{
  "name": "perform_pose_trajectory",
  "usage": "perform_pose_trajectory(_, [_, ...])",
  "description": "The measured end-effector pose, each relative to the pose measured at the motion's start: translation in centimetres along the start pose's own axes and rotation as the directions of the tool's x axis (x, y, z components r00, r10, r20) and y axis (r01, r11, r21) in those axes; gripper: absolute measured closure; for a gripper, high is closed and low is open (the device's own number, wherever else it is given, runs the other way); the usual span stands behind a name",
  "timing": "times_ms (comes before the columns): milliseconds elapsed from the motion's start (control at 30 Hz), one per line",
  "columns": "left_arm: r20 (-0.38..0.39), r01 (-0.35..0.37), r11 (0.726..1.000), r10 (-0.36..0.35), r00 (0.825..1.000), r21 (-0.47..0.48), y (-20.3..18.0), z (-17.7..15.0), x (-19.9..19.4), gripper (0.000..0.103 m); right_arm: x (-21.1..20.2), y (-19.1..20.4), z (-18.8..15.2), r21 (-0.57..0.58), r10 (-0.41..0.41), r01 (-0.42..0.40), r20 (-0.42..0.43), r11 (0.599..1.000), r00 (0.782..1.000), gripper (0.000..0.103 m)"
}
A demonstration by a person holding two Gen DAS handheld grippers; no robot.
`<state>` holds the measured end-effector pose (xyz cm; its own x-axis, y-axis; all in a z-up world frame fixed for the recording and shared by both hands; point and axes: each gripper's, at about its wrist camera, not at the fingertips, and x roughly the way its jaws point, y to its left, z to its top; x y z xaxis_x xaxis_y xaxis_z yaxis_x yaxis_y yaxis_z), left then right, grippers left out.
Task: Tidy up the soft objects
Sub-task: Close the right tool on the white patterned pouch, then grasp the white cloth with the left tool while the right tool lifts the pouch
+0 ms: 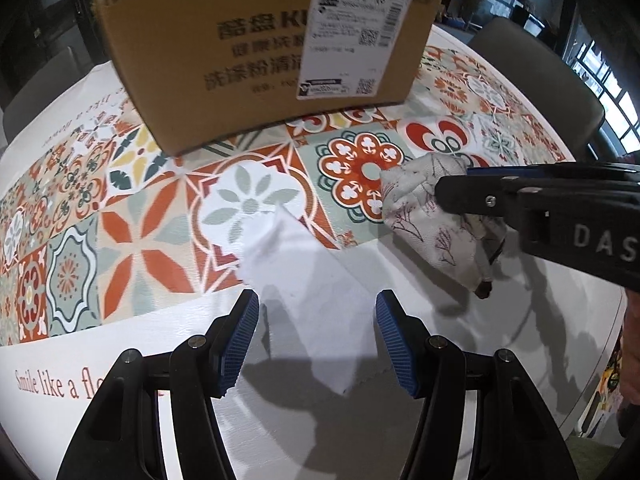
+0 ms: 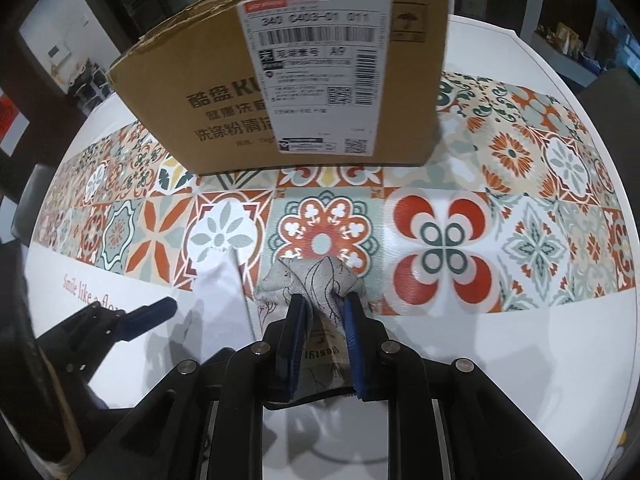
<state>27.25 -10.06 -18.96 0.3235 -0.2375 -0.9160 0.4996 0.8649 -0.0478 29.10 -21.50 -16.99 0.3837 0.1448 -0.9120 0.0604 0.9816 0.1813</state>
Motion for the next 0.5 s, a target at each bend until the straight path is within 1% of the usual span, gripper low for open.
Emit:
perform_pose_trajectory(67, [-0.002, -0.017, 1.0, 0.017, 1.0, 0.008, -0.3, 0.2, 0.3, 0.043, 0.0, -0.3, -0.1, 0.008, -0.001, 0.001, -0.001, 1.0, 1.0, 0.082])
perform_pose_trajectory(233, [-0.013, -0.024, 1.0, 0.024, 1.0, 0.014, -1.0, 0.3, 1.1, 0.043, -0.1, -0.8, -0.3, 0.017, 0.0, 0.0, -0.001, 1.0, 1.0, 0.082])
perform_pose_trajectory(333, [-0.002, -0.037, 0.999, 0.037, 0.999, 0.017, -1.3, 0.4, 1.2, 0.045, -0.3, -1.0, -0.4, 0.018, 0.004, -0.004, -0.001, 1.0, 1.0, 0.082])
perform_pose_trajectory(433, [0.013, -0.037, 0.999, 0.036, 0.999, 0.013, -1.5, 0.3, 1.2, 0.054, -0.3, -1.1, -0.4, 0.017, 0.009, -0.009, -0.001, 1.0, 1.0, 0.082])
perform_pose_trajectory(500, [0.023, -0.036, 0.999, 0.035, 0.999, 0.006, -1.5, 0.3, 1.0, 0.067, -0.4, -1.0, -0.5, 0.016, 0.009, -0.009, 0.001, 1.0, 1.0, 0.082])
